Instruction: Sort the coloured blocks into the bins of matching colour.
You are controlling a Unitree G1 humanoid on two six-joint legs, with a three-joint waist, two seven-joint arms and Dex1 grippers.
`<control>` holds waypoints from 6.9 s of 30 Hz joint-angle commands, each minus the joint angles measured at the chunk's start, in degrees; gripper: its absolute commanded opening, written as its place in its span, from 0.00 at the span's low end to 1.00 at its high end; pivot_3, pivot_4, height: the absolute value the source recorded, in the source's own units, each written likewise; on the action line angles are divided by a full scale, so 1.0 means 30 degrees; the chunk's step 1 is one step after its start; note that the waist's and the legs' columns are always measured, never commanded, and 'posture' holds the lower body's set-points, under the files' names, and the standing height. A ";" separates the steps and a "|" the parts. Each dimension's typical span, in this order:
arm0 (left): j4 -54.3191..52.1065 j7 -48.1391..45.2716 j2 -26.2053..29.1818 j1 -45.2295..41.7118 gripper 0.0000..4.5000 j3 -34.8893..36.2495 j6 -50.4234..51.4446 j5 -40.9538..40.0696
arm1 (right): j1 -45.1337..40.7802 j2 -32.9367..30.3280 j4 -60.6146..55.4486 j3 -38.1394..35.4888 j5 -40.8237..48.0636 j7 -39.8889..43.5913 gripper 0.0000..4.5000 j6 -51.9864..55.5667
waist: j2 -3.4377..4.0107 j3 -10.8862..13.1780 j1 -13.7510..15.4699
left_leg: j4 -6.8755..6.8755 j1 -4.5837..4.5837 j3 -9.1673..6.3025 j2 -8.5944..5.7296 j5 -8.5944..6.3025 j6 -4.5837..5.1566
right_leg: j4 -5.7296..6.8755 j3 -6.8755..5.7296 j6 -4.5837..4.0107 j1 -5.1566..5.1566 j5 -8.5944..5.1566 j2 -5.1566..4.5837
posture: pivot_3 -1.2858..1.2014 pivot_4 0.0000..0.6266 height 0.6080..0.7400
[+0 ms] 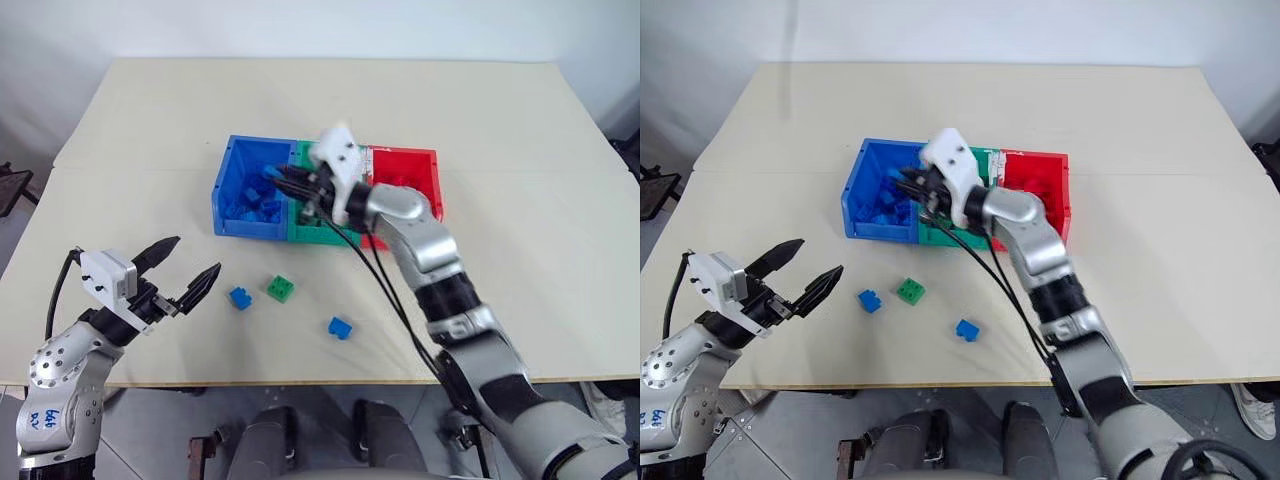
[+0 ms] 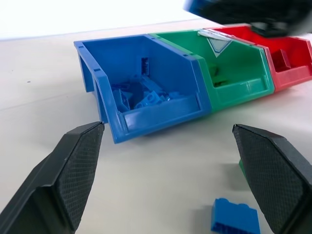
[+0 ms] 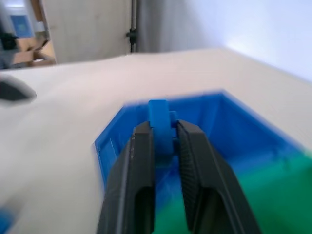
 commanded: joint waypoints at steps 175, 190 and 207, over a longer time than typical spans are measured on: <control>0.1612 -0.2089 0.0865 -0.8740 0.33 -0.9656 0.3212 0.3733 | 2.0882 -1.1363 -1.3817 -0.8298 0.7530 0.8482 1.00 -0.4820 | 0.0019 0.0022 0.1238 | 0.0309 0.0029 0.0565 0.0252 -0.0250 0.0121 | -0.0181 -0.0449 -0.0179 -0.0020 0.0150 -0.0072 | 0.52 0.24 1.00; 1.5261 -0.0168 -0.5385 -1.9643 0.49 -1.1202 -0.1698 0.8477 | 2.2502 -1.1008 -1.5007 -0.9402 0.7575 0.6402 1.00 -0.4514 | 0.0003 0.0026 0.1124 | 0.0332 0.0008 0.0593 0.0140 -0.0180 0.0256 | -0.0203 -0.0449 -0.0043 0.0040 0.0224 -0.0093 | 0.52 0.24 1.00; 0.5868 -0.6252 0.2635 -0.6796 0.99 -0.2692 -0.2618 0.3026 | 1.8337 -1.0435 -1.3154 -0.7570 0.8289 0.7476 1.00 -0.4006 | 0.0004 0.0027 0.0601 | 0.0338 0.0074 0.0551 0.0195 -0.0195 0.0223 | -0.0227 -0.0446 -0.0050 0.0075 0.0239 -0.0115 | 0.52 0.24 1.00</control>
